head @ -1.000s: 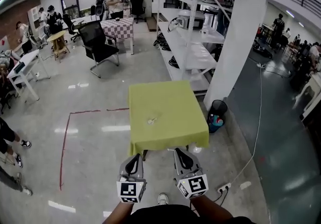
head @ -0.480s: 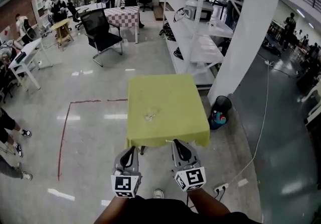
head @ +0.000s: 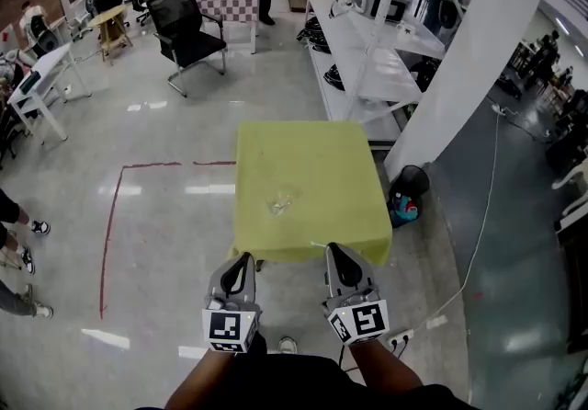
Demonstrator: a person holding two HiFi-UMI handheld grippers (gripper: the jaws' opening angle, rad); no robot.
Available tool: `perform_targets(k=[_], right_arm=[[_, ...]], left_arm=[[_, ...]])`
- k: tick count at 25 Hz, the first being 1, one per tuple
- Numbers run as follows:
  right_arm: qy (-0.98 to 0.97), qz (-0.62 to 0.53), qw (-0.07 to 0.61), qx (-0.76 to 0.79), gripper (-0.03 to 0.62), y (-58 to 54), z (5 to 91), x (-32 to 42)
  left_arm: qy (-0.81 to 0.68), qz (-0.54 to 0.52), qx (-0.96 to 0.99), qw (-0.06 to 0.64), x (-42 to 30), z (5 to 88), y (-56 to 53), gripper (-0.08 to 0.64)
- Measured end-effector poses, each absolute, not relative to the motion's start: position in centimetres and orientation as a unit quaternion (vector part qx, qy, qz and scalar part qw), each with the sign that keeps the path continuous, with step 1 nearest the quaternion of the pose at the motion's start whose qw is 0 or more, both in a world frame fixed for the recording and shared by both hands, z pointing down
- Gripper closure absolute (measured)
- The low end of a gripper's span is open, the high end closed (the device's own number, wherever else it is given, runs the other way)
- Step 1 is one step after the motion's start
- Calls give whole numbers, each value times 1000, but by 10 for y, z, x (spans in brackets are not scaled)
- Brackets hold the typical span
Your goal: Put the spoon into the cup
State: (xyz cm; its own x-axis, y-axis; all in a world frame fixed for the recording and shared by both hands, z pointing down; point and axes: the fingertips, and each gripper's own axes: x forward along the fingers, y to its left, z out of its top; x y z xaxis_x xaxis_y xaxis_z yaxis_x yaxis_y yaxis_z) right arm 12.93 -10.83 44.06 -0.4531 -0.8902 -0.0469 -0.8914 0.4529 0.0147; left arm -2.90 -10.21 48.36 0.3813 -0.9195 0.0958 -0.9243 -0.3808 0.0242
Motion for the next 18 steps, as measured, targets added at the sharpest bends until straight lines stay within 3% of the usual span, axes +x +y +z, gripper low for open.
perform_targets(k=[18], right_arm=[[805,22,11,-593,581,-195,431,93]], left_arm=[[-494,20,869,25,-87,472,-203,554]])
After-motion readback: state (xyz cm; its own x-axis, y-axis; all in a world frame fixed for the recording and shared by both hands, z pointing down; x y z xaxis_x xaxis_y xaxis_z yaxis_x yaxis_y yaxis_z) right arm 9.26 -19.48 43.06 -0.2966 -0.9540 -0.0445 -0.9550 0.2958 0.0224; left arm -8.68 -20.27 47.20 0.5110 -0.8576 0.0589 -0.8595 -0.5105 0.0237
